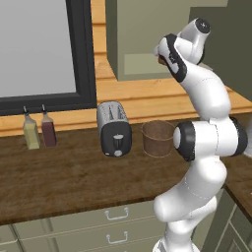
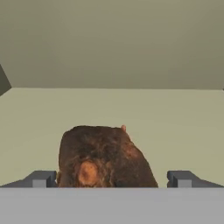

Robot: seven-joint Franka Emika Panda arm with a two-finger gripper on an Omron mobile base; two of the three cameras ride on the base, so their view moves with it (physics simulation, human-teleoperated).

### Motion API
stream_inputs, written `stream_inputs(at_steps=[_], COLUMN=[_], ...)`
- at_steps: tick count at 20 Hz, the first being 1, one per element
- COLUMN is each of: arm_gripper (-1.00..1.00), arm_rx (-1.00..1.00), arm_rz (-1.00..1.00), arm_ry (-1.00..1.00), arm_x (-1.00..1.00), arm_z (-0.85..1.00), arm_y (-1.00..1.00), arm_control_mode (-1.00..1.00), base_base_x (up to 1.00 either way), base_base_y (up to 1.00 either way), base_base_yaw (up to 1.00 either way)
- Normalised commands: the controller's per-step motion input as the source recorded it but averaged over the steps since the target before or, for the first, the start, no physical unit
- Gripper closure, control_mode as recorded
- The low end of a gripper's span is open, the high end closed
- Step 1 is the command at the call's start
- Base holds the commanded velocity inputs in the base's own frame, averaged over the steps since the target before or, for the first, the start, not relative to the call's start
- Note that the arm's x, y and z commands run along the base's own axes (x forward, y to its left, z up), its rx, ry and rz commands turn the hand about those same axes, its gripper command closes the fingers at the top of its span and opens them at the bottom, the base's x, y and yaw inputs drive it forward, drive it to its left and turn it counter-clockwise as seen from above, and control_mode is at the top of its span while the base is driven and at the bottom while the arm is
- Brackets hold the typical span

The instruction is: Open the cabinet, pick up the bread from the cabinet and place it in the basket. Then move the basket to the dining counter.

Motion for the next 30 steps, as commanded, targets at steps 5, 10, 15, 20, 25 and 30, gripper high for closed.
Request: stream_inputs(at_steps=[5, 10, 15, 20, 25, 30], arm_gripper=[1.00, 1.00, 1.00, 1.00, 1.00, 1.00], arm_rx=[0.00, 0.00, 0.00, 0.00, 0.00, 0.00], arm_rz=[0.02, 0.03, 0.00, 0.00, -0.01, -0.01], arm_ry=[0.00, -0.03, -0.14, -0.05, -0.01, 0.00], arm_x=[-0.01, -0.42, -1.00, -1.00, -1.00, -1.00], arm_z=[-0.20, -0.11, 0.01, 0.25, 0.38, 0.30], arm_y=[0.00, 0.00, 0.07, 0.01, 0.02, 0.00], arm_control_mode=[-1.00, -1.00, -1.00, -1.00, -1.00, -1.00], base_base_x=[0.00, 0.00, 0.00, 0.00, 0.00, 0.00], base_base_y=[0.00, 0.00, 0.00, 0.00, 0.00, 0.00], base_base_yaw=[0.00, 0.00, 0.00, 0.00, 0.00, 0.00])
